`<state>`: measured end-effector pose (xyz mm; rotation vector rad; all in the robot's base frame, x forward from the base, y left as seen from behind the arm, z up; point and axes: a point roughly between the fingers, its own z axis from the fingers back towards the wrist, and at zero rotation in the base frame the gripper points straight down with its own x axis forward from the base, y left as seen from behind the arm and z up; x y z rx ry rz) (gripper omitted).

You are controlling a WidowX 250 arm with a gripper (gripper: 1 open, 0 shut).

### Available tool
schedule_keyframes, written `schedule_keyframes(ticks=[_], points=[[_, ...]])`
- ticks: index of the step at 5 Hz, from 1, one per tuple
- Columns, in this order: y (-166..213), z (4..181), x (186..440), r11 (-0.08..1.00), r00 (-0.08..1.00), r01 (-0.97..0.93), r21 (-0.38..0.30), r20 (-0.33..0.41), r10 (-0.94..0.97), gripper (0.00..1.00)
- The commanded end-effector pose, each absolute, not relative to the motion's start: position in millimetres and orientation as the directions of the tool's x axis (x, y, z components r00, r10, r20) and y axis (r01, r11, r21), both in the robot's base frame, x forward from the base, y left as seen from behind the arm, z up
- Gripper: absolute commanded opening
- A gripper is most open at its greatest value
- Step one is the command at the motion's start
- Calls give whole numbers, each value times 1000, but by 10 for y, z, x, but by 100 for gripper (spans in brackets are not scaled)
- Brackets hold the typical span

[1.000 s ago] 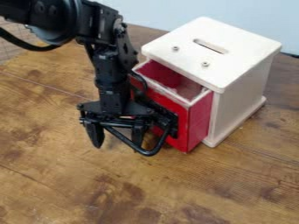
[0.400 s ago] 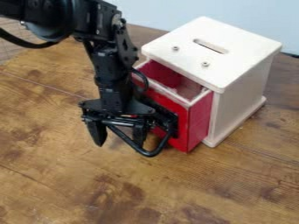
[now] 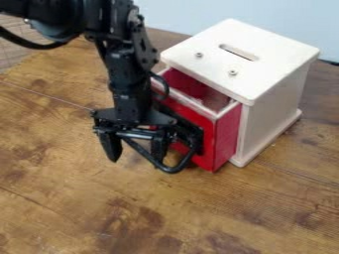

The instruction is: Close the drawer

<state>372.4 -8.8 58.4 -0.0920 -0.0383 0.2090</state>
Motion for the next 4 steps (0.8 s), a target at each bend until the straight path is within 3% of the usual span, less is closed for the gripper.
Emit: schedule_keyframes(ticks=[1,4], points=[[-440,903,3846,977,972,-160,-139,150,180,100],[-326,974,3764,937,924,-313,-152,181,338,100]])
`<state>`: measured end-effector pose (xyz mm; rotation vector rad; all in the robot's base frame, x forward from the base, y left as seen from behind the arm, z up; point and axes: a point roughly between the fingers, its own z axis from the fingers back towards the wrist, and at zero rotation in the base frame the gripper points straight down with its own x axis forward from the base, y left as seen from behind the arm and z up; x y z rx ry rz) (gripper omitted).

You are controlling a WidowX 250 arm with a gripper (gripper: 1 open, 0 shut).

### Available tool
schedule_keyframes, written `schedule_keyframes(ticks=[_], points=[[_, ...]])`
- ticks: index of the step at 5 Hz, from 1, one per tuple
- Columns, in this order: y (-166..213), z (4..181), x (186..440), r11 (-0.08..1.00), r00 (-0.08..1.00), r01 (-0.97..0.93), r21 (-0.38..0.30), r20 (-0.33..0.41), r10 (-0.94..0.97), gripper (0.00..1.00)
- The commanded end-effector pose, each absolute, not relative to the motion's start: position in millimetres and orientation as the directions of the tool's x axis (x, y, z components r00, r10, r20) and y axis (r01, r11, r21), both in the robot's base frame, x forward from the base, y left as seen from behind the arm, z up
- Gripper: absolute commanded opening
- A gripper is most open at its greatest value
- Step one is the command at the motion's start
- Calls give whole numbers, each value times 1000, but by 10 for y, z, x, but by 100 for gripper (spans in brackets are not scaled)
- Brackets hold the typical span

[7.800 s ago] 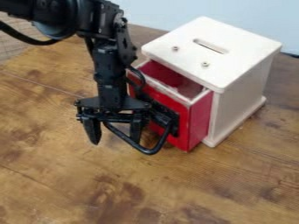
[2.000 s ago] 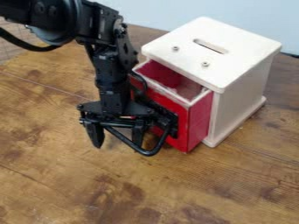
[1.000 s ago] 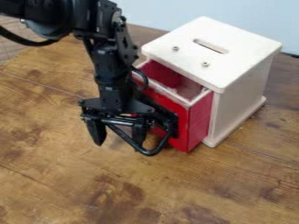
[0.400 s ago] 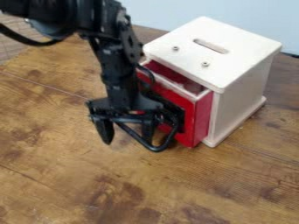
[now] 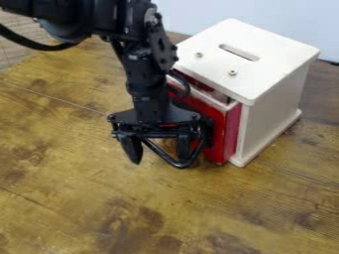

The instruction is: Close the drawer

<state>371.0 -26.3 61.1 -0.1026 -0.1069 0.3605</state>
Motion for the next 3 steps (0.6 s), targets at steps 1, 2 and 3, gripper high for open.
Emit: schedule_keyframes(ticks=[1,2,3], points=[[-338,991,3746,957,944,-247,-153,184,273,100],[-350,1008,3738,972,961,-178,-153,187,206,100],[-410,1016,3745,976,965,-154,-151,191,182,0]])
